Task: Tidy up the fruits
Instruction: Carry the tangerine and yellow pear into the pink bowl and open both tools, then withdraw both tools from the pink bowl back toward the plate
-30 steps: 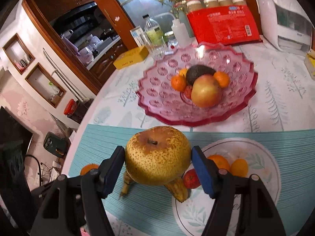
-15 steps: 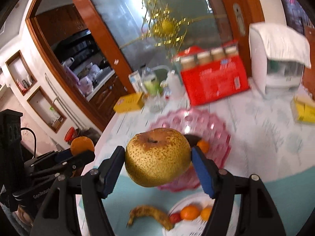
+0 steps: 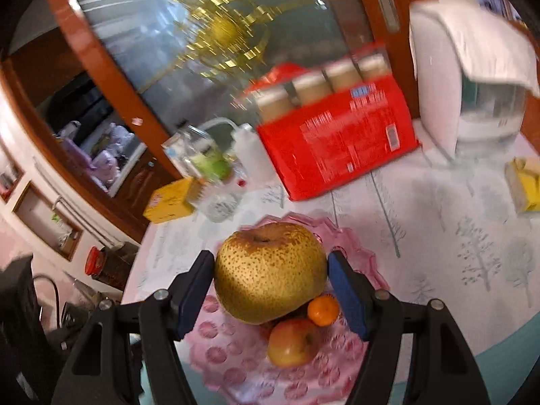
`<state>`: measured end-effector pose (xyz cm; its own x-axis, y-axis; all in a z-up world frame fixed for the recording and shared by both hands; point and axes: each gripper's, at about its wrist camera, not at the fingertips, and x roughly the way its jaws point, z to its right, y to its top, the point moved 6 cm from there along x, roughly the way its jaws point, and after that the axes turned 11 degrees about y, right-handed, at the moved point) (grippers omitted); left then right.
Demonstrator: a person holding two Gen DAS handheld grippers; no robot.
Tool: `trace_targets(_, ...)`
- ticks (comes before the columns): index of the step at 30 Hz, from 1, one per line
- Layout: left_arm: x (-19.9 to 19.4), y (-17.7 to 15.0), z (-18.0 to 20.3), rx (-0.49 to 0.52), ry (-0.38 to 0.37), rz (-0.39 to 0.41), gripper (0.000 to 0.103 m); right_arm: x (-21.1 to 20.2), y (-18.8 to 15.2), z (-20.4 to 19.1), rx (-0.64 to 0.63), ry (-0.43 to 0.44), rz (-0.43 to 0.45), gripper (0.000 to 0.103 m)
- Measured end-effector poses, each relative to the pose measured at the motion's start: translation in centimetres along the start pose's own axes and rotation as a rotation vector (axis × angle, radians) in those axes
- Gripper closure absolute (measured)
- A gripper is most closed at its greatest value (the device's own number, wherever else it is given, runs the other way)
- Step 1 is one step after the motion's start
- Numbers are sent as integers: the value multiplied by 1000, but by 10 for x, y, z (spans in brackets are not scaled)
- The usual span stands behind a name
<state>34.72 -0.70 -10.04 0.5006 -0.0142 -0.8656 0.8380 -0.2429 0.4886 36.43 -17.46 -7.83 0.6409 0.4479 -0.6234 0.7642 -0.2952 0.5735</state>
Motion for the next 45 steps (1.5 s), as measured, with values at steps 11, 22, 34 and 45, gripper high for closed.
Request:
trace_targets(11,73,-23,18,46,-45,-100,65,84,-12,38,74,-58,-76,33)
trace_targets(22,96,-19,7,-11,-49,-134,58,100,-9,31,-4,-112,-117,31)
trace_targets(34,66,-14,-3,-36,-20,-59,30,68,-17,17,-51,-122,-79,31)
trace_targets(45,23,-23,-16,-61,11,-17,26,15,-42,8,-50,-124,-46,31)
